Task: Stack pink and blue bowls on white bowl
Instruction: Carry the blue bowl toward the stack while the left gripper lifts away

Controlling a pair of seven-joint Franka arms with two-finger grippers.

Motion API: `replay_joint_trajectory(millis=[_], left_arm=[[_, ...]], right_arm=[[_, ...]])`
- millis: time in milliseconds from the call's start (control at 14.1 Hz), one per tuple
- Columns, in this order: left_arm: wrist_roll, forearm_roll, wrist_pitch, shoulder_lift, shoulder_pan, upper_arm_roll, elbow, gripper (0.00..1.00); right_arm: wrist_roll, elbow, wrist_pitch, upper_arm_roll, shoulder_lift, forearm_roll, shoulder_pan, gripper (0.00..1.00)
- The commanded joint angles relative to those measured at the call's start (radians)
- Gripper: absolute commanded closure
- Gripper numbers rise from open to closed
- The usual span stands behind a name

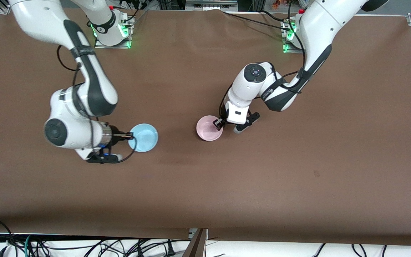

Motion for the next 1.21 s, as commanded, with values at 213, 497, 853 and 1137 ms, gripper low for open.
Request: replay_joint_trajectory(millis=[213,497,853,1137], left_arm=[[-0.018,-0.034,-0.433,-0.057,0.003,-0.026,0.307,0.74],[0.148,-0.087,-0.799,-0.057,0.003,-0.043,0.577,0.79],[0.501,-0.195,-1.174,-0.060,0.137,-0.046,0.846,0.79],[0.938,-0.253,-1.315,-0.152,0.373,-0.040,0.846,0.78]], right_arm=[[0.288,0.010,0.077,-0.007,-0.001,0.016,0.139,1.00],[0.420,0.014,0.170,-0.006,0.029,0.017,0.225,1.00],[0.484,0.014,0.251,-0.006,0.058,0.066,0.293,1.00],[0.495,0.014,0.260,-0.006,0.076,0.099,0.316,1.00]])
